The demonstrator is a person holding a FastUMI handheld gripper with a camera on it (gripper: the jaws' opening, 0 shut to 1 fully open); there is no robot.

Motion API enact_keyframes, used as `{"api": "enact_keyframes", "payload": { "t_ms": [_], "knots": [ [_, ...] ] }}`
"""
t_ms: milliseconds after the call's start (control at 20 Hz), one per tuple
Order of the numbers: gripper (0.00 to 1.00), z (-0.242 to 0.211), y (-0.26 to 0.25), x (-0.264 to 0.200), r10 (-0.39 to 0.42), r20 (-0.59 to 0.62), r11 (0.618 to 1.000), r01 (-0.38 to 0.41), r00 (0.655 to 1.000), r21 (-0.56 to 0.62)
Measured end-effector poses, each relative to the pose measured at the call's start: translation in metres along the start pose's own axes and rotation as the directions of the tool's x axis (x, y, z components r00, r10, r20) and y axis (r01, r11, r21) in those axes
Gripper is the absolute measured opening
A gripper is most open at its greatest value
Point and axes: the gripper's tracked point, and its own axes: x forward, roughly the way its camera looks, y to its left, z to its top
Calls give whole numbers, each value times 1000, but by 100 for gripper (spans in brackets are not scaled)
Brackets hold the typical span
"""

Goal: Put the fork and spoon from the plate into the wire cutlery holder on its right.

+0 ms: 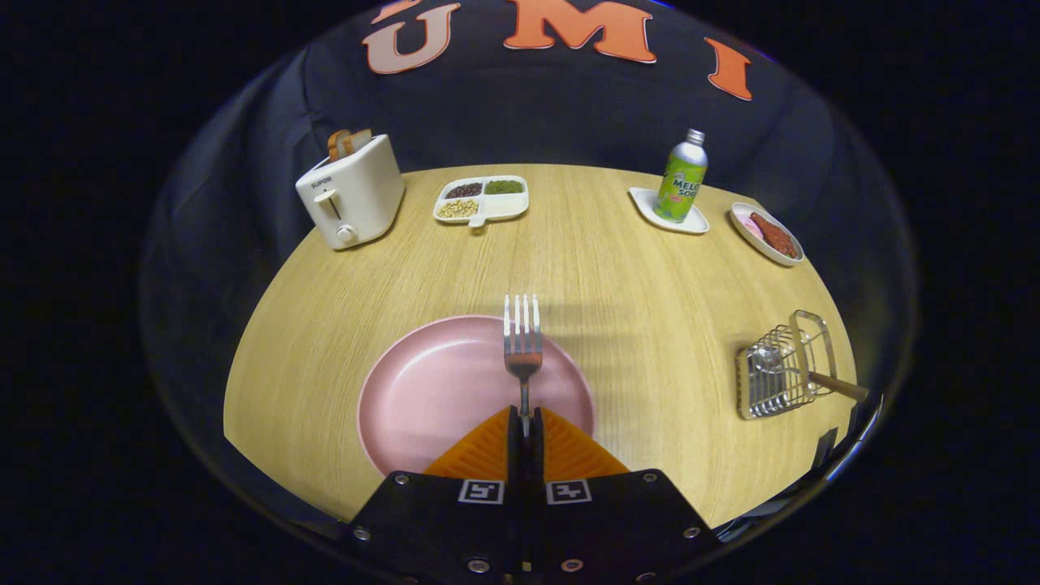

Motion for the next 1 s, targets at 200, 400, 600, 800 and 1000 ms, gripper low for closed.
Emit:
{"api": "enact_keyframes", "payload": {
  "t_ms": [200,400,600,800,1000],
  "knots": [
    [5,18,-60,-23,-67,52,997,65,996,43],
    [4,32,-124,-47,-149,91,985,139,985,101],
    [4,37,-178,-64,-219,85,970,207,972,130],
    [5,30,-215,-76,-246,0,964,245,969,107],
    [5,22,-236,-74,-258,-66,964,261,964,43]
  ]
}}
